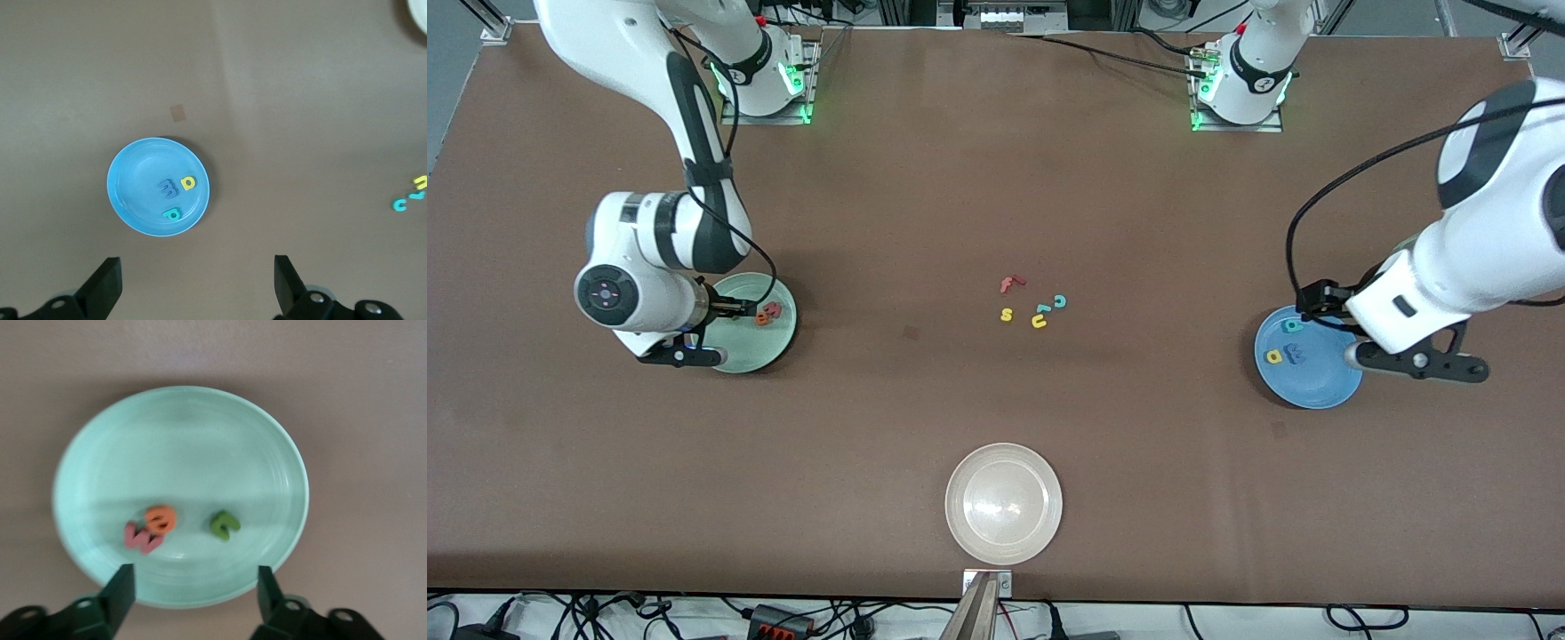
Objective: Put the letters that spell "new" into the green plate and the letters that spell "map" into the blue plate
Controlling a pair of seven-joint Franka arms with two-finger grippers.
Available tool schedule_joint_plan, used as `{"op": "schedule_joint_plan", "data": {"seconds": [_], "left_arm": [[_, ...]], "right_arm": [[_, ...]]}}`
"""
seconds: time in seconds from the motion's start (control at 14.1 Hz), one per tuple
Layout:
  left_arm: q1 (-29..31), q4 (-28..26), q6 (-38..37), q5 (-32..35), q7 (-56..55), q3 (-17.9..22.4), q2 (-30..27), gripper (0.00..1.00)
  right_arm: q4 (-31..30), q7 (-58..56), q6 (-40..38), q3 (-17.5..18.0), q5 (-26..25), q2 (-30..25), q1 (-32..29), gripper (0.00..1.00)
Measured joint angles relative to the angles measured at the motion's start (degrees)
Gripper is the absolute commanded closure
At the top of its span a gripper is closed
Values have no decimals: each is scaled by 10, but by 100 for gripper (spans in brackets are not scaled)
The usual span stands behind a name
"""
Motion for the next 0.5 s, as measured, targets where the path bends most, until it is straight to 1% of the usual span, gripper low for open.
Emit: {"op": "schedule_joint_plan", "data": {"seconds": [0.07, 0.14, 0.28, 0.43, 0.5], "left_arm": [[-20, 0, -1, -35, 0, 43, -23, 0], [-52, -2, -3, -75, 1, 103, -49, 0], [-112, -20, -5, -136, 4, 206, -101, 0], [-168, -65, 18, -172, 5, 290, -157, 0], [-200, -99, 45, -181, 5, 334, -189, 0]], "right_arm": [[14, 8, -25, -2, 0, -13, 0, 0], [29, 13, -48, -5, 0, -25, -1, 0], [65, 16, -89, -12, 0, -46, -1, 0], [116, 16, -137, -24, 0, -60, -1, 0], [147, 16, -161, -30, 0, -65, -3, 0]]}}
